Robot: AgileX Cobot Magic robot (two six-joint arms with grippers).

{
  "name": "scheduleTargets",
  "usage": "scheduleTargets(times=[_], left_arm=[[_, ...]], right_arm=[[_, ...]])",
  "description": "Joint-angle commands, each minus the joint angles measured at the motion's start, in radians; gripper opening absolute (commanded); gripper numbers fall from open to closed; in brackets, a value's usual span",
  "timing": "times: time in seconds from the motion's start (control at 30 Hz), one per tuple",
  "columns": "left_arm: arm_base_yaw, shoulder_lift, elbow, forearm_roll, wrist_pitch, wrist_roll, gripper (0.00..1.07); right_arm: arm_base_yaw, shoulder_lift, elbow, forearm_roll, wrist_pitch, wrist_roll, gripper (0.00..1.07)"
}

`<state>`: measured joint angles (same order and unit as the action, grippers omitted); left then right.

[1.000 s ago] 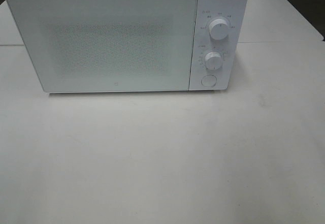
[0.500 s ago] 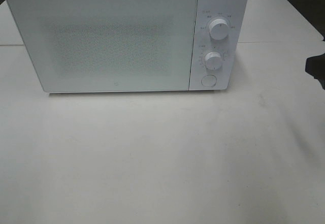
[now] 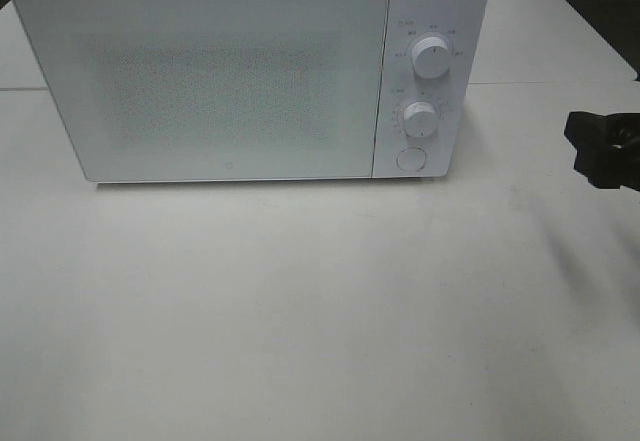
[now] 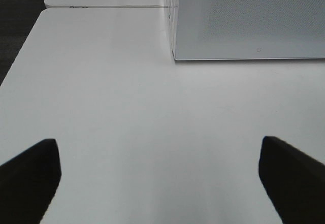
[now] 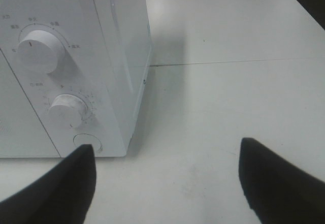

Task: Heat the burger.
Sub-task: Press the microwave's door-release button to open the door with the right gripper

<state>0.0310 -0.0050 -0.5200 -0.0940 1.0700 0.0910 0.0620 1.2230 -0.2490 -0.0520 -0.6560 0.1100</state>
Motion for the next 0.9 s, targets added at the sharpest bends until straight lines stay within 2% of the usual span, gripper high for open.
scheduleTargets(times=[0.03, 0.13, 0.17, 0.23, 0.27, 0.3, 0.33, 0.4, 0.43, 0.47, 0.53, 0.57, 0.6, 0.67, 0.73, 0.77, 0.83, 0.9], left_arm=[[0.003, -0.014, 0.003, 0.002, 0.000, -0.005, 0.98], [0.003, -0.014, 0.003, 0.002, 0.000, -0.005, 0.98], [0.003, -0.014, 0.003, 0.002, 0.000, -0.005, 0.98], [0.003, -0.014, 0.003, 0.002, 0.000, -0.005, 0.98], [0.003, -0.014, 0.003, 0.002, 0.000, -0.005, 0.98], [0.003, -0.014, 0.003, 0.002, 0.000, -0.005, 0.98], [0.003, -0.014, 0.003, 0.002, 0.000, -0.005, 0.98], [0.003, -0.014, 0.003, 0.002, 0.000, -0.005, 0.98], [0.003, -0.014, 0.003, 0.002, 0.000, -0.005, 0.98], [0.003, -0.014, 0.003, 0.002, 0.000, -0.005, 0.98], [0.003, -0.014, 0.003, 0.002, 0.000, -0.005, 0.98], [0.003, -0.014, 0.003, 0.002, 0.000, -0.005, 0.98], [0.003, -0.014, 0.003, 0.002, 0.000, -0.005, 0.98], [0.003, -0.014, 0.003, 0.002, 0.000, -0.005, 0.98], [0.003, -0.014, 0.003, 0.002, 0.000, -0.005, 0.98], [0.003, -0.014, 0.003, 0.002, 0.000, -0.005, 0.98], [0.003, -0.014, 0.003, 0.002, 0.000, -0.005, 0.98], [0.003, -0.014, 0.003, 0.002, 0.000, -0.005, 0.98]], right_arm=[[-0.001, 0.030, 0.012, 0.038, -0.093, -0.026, 0.75], [0.010, 0.074, 0.023, 0.096, -0.158, -0.055, 0.75], [0.045, 0.098, 0.028, 0.148, -0.185, -0.084, 0.75], [0.065, 0.112, 0.031, 0.170, -0.197, -0.110, 0.75], [0.123, 0.143, 0.031, 0.226, -0.214, -0.173, 0.75], [0.123, 0.143, 0.031, 0.226, -0.214, -0.173, 0.75], [0.189, 0.173, 0.031, 0.295, -0.247, -0.234, 0.75], [0.216, 0.187, 0.031, 0.324, -0.265, -0.255, 0.75], [0.283, 0.220, 0.031, 0.389, -0.316, -0.288, 0.75], [0.283, 0.220, 0.031, 0.389, -0.316, -0.288, 0.75], [0.366, 0.262, 0.030, 0.472, -0.373, -0.314, 0.75], [0.366, 0.262, 0.030, 0.472, -0.373, -0.314, 0.75], [0.424, 0.287, 0.030, 0.538, -0.408, -0.314, 0.75], [0.447, 0.296, 0.030, 0.565, -0.422, -0.314, 0.75], [0.555, 0.336, 0.029, 0.675, -0.471, -0.314, 0.75], [0.555, 0.336, 0.029, 0.675, -0.471, -0.314, 0.75], [0.628, 0.356, 0.026, 0.744, -0.490, -0.314, 0.75], [0.652, 0.364, 0.020, 0.768, -0.493, -0.317, 0.75]])
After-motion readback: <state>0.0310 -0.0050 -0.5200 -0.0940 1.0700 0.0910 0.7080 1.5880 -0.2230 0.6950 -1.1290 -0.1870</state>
